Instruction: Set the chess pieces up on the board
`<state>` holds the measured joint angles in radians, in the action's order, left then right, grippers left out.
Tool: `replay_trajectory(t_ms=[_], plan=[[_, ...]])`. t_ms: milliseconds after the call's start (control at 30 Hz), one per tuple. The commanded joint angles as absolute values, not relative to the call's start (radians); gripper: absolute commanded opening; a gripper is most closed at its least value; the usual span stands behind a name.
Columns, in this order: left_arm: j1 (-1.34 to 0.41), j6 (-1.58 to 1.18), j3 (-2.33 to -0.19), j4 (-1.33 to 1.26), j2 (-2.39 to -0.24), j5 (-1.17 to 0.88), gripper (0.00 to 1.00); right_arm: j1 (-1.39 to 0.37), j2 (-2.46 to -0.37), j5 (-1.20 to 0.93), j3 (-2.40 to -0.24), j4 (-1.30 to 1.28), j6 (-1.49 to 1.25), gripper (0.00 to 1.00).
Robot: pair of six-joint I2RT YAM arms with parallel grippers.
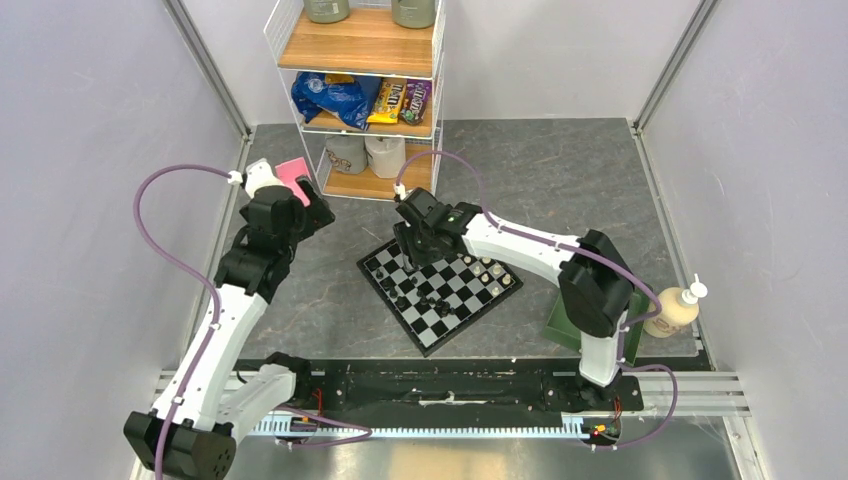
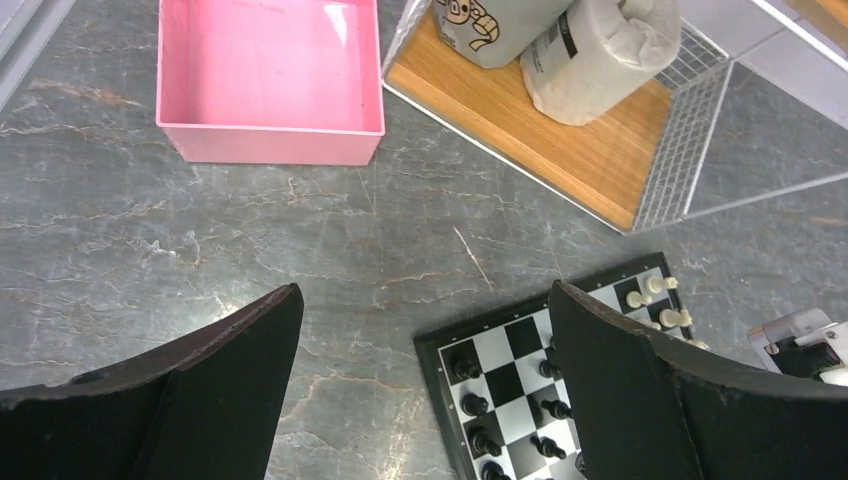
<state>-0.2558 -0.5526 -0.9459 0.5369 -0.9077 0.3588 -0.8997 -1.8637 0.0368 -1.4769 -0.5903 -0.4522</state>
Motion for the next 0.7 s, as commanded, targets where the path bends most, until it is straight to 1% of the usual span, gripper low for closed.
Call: replay_trajectory(t_ms=[0,167,267,400,667], plan=[[-0.220,-0.507,-0.963,0.502,-0.968,0.373,1.00,-0.902,-1.913,0.110,-1.563,-0.601,-0.455,0.53],[-0.196,-0.505,-0.916,0.449,-1.005,0.382,1.00,-0.912,-1.917,0.143,-1.555,-0.611,-0.466,0.52],[-0.193,-0.510,-0.909,0.417,-1.022,0.332,1.00,-0.928,-1.888,0.166,-1.534,-0.615,-0.463,0.51],[-0.194,-0.549,-0.899,0.410,-1.033,0.303,1.00,-0.954,-1.853,0.162,-1.489,-0.618,-0.472,0.50],[-0.180,-0.546,-0.903,0.435,-1.046,0.322,1.00,-1.027,-1.770,0.157,-1.373,-0.617,-0.515,0.48]])
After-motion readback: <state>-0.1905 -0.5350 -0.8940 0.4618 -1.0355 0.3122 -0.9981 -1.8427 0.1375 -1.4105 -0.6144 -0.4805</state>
